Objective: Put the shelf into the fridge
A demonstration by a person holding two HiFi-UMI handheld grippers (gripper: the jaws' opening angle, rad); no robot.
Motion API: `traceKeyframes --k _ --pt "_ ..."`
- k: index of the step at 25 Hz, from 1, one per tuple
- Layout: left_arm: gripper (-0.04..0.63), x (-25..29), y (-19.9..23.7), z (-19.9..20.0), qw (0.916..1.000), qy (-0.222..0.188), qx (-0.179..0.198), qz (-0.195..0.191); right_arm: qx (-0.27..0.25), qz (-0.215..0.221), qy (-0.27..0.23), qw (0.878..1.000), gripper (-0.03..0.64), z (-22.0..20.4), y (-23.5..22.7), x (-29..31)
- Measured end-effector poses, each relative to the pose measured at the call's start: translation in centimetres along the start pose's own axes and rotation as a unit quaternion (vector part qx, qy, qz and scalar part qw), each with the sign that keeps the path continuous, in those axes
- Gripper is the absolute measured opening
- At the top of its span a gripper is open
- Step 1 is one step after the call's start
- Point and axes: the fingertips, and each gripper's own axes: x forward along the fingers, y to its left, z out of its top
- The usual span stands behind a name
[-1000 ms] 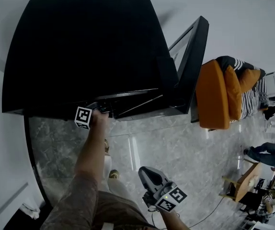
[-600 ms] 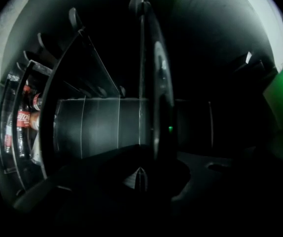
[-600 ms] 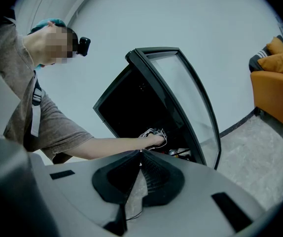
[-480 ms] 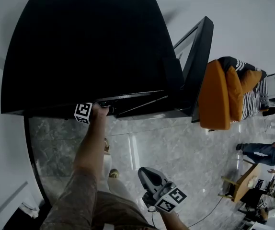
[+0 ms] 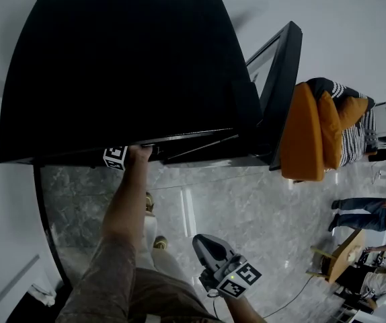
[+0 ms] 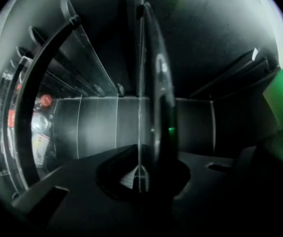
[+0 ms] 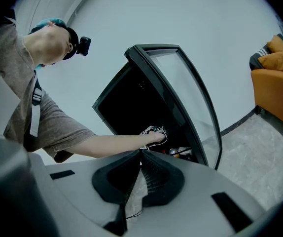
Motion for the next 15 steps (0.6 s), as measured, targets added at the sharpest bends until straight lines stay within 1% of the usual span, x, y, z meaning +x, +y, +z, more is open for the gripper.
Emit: traceKeyframes --k 1,2,4,5,8,12,15 --pt "0.024 0.1 0.0 -0.1 1.0000 0.005 -0.002 -0.001 -0.001 0.000 0.000 1.000 0.025 0.0 0.0 0.0" --pt "0.056 0.1 0.0 -0.3 0.9999 0.013 -0.006 -0.003 -0.001 0.000 -0.001 1.000 0.025 0.1 0.0 0.0" --pt "0.167 0.0 0.0 -0.6 0.9995 0.028 -0.013 -0.007 -0.002 0.000 -0.002 1.000 0.025 0.1 0.1 0.0" --pt "0.192 -0.3 0.1 -0.8 0.9993 0.034 -0.013 -0.009 -0.003 0.000 -0.001 1.000 0.025 0.0 0.1 0.0" --pt "0.213 -1.4 0.2 -1.3 0.9987 0.049 -0.011 -0.013 -0.003 0.002 0.000 1.000 0.025 -0.1 0.3 -0.1" --pt "0.213 -3.5 -0.2 -1.7 0.9979 0.060 -0.019 -0.012 -0.008 0.009 -0.004 1.000 0.025 0.1 0.9 0.0" --pt "0.213 -5.5 -0.5 -2.1 0.9974 0.064 -0.033 -0.007 -0.013 0.015 -0.005 1.000 0.025 0.3 1.4 0.0"
